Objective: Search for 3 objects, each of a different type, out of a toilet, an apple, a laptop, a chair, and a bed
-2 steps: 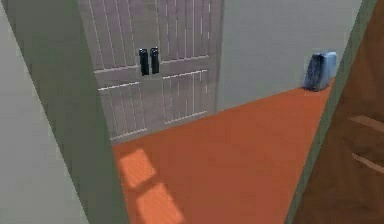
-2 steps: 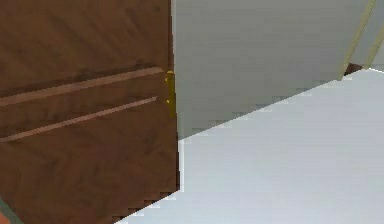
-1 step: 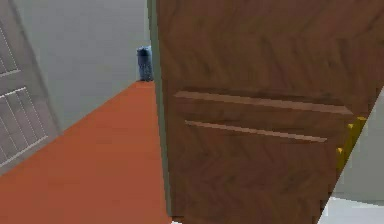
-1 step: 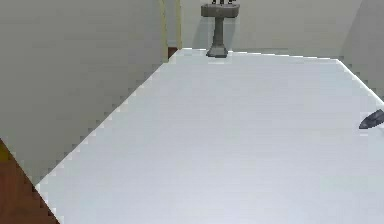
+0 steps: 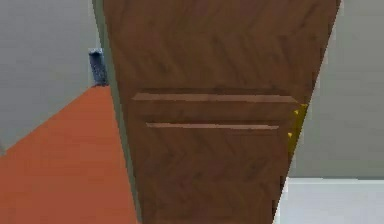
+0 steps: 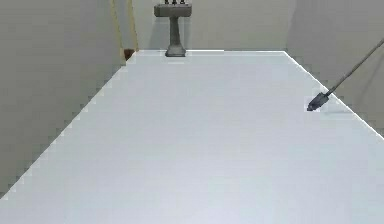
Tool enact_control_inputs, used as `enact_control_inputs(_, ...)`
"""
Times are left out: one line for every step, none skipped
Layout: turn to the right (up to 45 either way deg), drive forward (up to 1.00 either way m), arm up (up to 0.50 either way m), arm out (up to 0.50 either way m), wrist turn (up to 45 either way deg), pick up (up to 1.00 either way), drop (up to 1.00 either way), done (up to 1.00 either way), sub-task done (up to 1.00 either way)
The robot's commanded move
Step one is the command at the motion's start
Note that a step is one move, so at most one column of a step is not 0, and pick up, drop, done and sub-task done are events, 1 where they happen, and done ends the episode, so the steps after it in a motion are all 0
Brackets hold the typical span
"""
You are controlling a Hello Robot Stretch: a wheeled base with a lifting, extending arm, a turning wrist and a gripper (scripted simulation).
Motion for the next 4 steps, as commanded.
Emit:
enact_control_inputs(0.0, 0.45, 0.0, 0.0, 0.0, 0.0, 0.0, 0.0, 0.0)
enact_control_inputs(-45.0, 0.0, 0.0, 0.0, 0.0, 0.0, 0.0, 0.0, 0.0)
enact_control_inputs(-42.0, 0.0, 0.0, 0.0, 0.0, 0.0, 0.0, 0.0, 0.0)
enact_control_inputs(0.0, 0.25, 0.0, 0.0, 0.0, 0.0, 0.0, 0.0, 0.0)
